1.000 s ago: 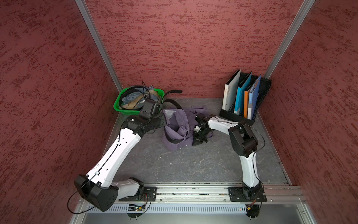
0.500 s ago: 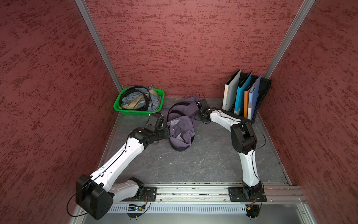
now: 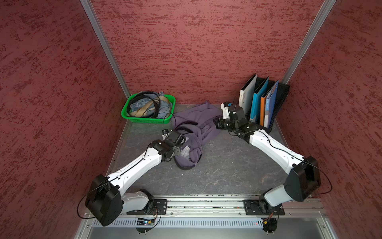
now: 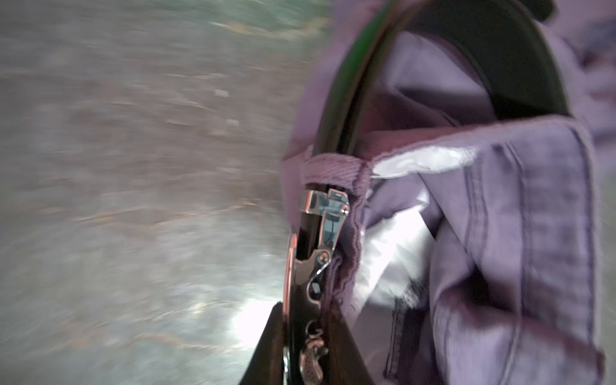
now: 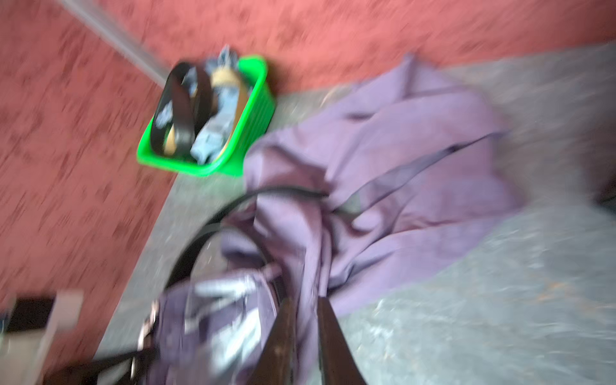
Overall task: Remove the belt from the trousers
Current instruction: Adjust the trousers at the center of the board.
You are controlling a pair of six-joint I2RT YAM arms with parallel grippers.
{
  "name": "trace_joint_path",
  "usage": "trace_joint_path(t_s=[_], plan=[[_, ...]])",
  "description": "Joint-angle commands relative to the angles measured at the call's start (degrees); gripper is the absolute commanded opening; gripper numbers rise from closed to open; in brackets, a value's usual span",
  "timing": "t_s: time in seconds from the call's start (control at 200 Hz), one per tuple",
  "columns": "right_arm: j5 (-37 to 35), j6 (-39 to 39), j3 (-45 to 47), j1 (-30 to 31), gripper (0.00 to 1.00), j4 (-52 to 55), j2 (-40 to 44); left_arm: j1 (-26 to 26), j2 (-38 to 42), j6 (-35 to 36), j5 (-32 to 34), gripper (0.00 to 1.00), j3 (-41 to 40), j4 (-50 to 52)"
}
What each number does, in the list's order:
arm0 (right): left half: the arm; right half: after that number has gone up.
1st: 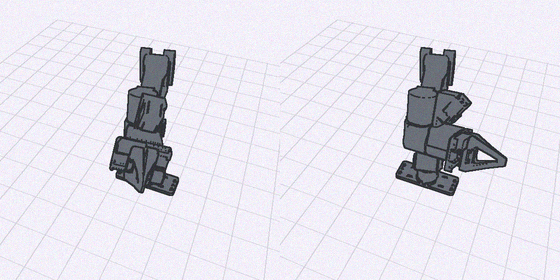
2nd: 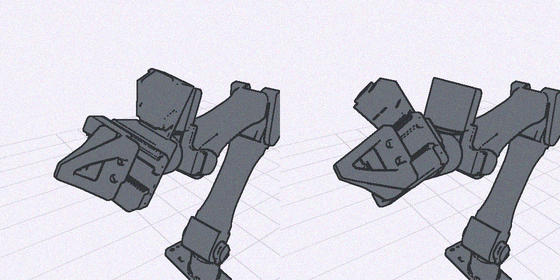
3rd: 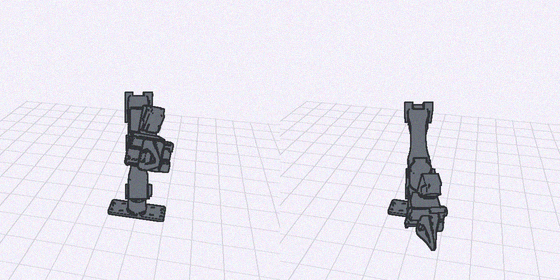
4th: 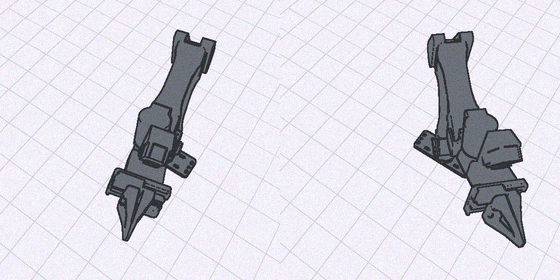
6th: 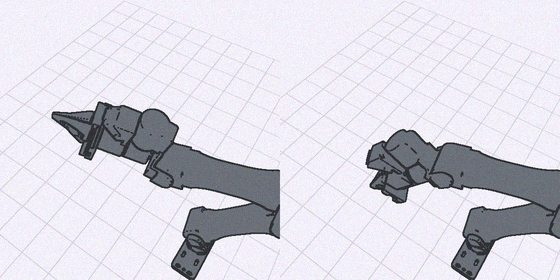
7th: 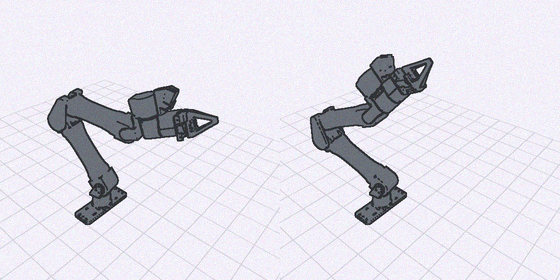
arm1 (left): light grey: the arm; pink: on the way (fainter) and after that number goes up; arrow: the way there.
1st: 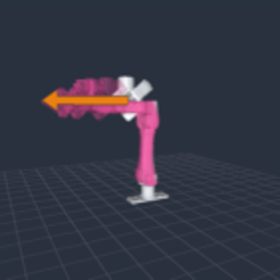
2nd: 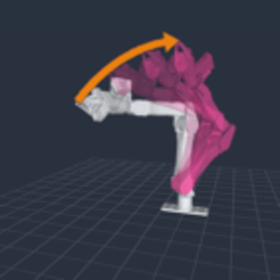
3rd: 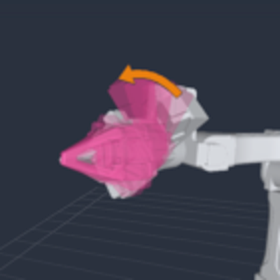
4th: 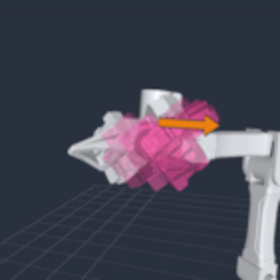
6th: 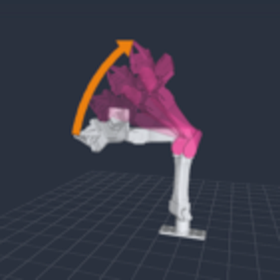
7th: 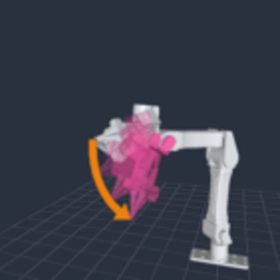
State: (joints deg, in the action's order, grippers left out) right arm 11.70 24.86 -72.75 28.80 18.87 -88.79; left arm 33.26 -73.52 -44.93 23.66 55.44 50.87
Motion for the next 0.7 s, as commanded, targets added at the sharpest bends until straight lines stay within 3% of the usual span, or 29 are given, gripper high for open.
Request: trace_joint_path(t_s=[0.0,0.195,0.351,0.471,0.691], plan=[[10.6,-2.1,1.2,1.0,0.15,5.1,-4.2,-1.1,-3.1,-6.4,9.9,0.0,0.7,8.9],[20.7,-1.9,-3.0,2.1,0.12,2.1,-14.0,-3.8,-12.6,-3.5,-3.1,0.0,-2.4,-2.6],[28.9,2.8,-4.3,2.5,0.11,-11.2,-21.9,-6.5,-22.1,-0.8,-12.7,0.0,-1.1,-8.6],[36.6,7.4,-5.4,2.7,0.1,-24.1,-26.6,-7.4,-27.1,0.1,-16.2,0.0,0.6,-10.3],[31.1,3.2,-18.5,3.1,0.09,-12.2,-36.7,-6.4,-28.0,1.7,-16.9,0.0,4.3,-10.3]])
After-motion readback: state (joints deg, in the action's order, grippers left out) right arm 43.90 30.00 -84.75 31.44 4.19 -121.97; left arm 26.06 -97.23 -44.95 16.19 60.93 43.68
